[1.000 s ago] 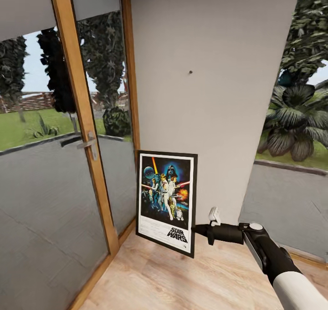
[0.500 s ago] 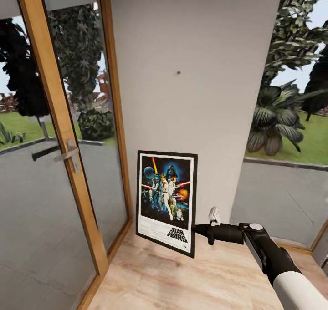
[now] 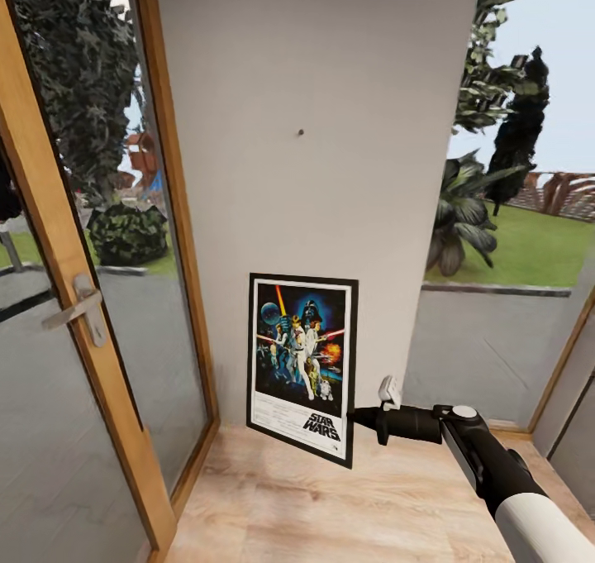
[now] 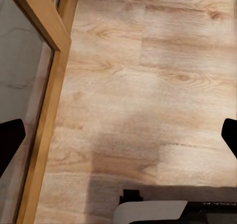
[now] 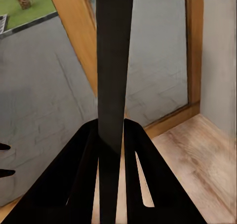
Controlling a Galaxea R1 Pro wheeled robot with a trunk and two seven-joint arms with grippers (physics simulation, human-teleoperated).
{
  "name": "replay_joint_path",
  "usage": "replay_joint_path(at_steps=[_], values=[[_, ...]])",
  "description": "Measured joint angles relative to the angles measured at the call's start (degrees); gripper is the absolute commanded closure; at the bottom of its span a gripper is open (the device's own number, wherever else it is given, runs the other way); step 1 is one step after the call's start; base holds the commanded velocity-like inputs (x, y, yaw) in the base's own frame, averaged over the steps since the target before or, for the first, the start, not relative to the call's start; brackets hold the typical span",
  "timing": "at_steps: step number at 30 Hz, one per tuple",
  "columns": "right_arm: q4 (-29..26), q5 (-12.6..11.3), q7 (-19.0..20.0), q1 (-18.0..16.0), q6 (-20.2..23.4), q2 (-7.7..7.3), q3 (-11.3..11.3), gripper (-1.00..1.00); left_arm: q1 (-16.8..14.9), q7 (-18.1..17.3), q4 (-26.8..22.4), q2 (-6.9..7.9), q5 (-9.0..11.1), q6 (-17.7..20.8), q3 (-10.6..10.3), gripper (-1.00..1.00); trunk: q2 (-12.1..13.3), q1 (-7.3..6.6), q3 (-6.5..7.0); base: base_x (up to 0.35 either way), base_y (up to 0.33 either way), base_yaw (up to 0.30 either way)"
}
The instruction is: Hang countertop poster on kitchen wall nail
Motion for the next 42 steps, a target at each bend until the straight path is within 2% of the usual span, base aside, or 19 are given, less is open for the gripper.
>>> replay_joint_path(at_steps=[16,42], values=[[0.00,-0.02,0.01,-0.01,0.02,0.02,0.00,1.00,0.00,0.06,0.13,0.00,0.00,0.06,0.07,-1.00,0.00,0.02,0.49,0.011,0.010,-0.286],[-0.07,-0.08,0.35,-0.02,0.09,0.04,0.01,1.00,0.01,0.12,0.25,0.01,0.00,0.14,0.09,-1.00,-0.01,-0.01,0.54,0.302,0.062,-0.011]])
